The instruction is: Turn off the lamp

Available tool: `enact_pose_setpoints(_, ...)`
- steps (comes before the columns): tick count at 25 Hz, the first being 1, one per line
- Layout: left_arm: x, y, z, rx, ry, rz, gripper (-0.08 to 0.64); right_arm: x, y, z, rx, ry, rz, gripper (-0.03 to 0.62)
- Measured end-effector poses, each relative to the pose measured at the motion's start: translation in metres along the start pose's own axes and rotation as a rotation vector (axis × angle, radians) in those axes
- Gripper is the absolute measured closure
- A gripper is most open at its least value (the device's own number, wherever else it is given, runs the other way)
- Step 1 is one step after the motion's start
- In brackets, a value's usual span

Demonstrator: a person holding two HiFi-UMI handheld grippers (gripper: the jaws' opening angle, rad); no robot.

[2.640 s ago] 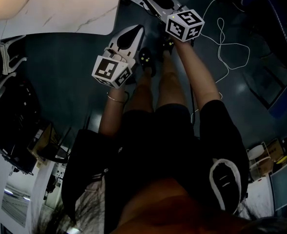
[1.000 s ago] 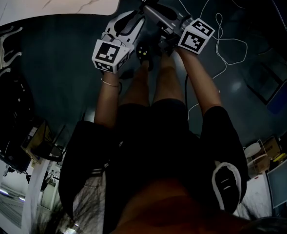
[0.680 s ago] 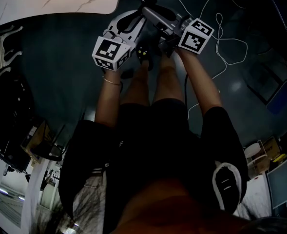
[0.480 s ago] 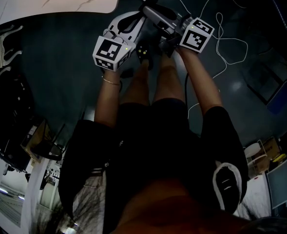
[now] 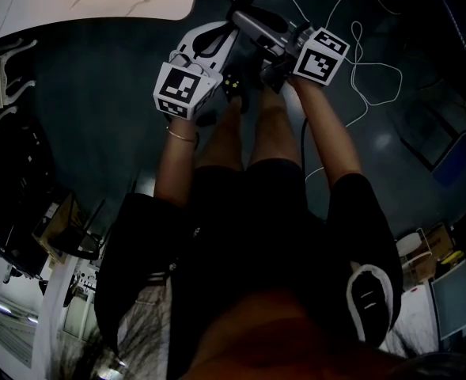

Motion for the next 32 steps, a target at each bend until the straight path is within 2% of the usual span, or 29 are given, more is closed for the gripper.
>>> enact_pose_setpoints(7, -0.001, -0.006, -0.001, 0.014, -0.017, 0.022, 0.538, -0.006, -0.001, 0.000, 0.027, -0.018, 0.002, 0.492)
enact_pose_setpoints(15, -0.002, -0.005, -0.003, 0.039, -0.017, 0.055, 0.538, -0.014, 0.005, 0.001, 0.012, -0.001, 0.078, 0.486)
enact_pose_setpoints(20, -0.002, -0.008, -0.004, 0.049, -0.012, 0.063, 0.538, -0.018, 0.010, 0.003, 0.048, -0.016, 0.037, 0.486)
enact_pose_setpoints(32, -0.005, -0.010, -0.004, 0.057, -0.023, 0.063, 0.538, -0.020, 0.012, 0.003, 0.062, -0.022, 0.020, 0.480)
Point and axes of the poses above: the fingertips, and each gripper's own axes: z forward along the fingers, x to its left, y out of its top, the point moved 6 cm from there along -z, backward along the fingers, and after that the axes turned 9 degrees about -z, right-handed, at the moved point
